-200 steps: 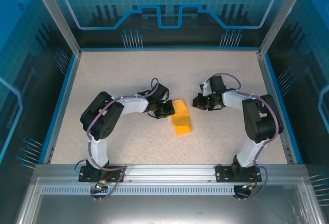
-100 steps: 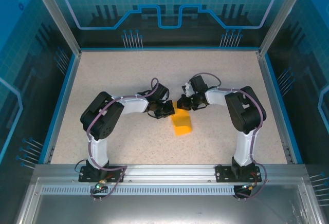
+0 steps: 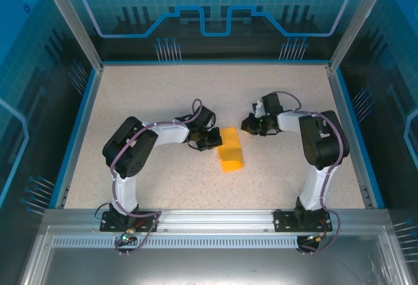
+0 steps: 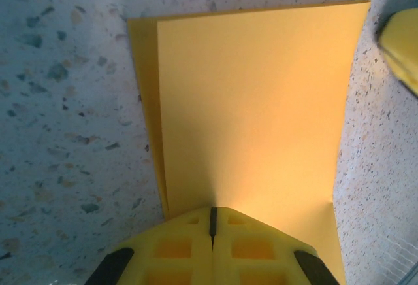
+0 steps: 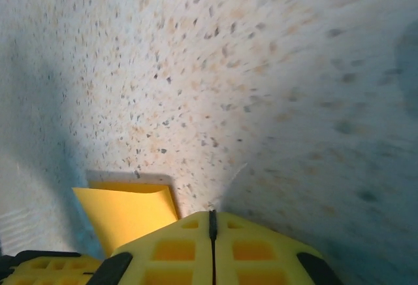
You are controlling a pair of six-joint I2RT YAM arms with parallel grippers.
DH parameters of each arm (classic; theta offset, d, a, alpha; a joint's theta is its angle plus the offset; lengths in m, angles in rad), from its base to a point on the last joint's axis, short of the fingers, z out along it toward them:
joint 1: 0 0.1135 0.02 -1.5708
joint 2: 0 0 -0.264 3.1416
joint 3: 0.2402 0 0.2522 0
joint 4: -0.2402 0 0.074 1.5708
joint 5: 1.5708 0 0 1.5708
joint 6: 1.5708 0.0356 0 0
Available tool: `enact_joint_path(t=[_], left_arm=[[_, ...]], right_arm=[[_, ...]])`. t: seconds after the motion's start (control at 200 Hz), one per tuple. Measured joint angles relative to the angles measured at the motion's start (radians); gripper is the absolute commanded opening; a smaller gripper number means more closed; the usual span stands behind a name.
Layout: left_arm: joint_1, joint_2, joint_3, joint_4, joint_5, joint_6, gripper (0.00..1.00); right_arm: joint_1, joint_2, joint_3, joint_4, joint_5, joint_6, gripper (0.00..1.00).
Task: Fold a paper plane with a square sheet of paper (pick it up from the middle)
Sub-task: Fold the square sheet of paper in half at the center of the table.
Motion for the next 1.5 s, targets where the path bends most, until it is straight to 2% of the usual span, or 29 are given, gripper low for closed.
enact_joint_path(t=[0.185,0.415,0.62,0.92,1.07,1.255,1.495], left_arm=[[-0.001,0.0,0.001,0.0,0.0,0.0,0.0],[-0.001,0.001,0.001,0.0,0.0,0.0,0.0],[-0.001,0.001,0.001,0.0,-0.001,0.0,0.0],[-0.001,0.003,0.001,-0.001,0.0,0.0,0.0],[-0.001,0.004,0.001,-0.001,0.0,0.0,0.0],[-0.001,0.004,0.001,-0.001,0.0,0.001,0.0],[-0.001,0.004,0.001,-0.001,0.0,0.001,0.0]], right_arm=[[0.06,-0.146,-0.032,0.014,0.036,0.003,0.07],[0.148,-0.004,0.08,-0.005,0.006,0.003,0.07],[0.136,0.105,0.126,-0.039,-0.002,0.003,0.06],[0.039,0.106,0.129,-0.046,-0.013,0.011,0.06],[-0.003,0.006,0.073,-0.064,0.012,-0.01,0.07],[0.071,-0.204,-0.027,-0.108,-0.025,-0.066,0.07],[0.177,-0.185,-0.143,-0.149,-0.087,-0.068,0.04]])
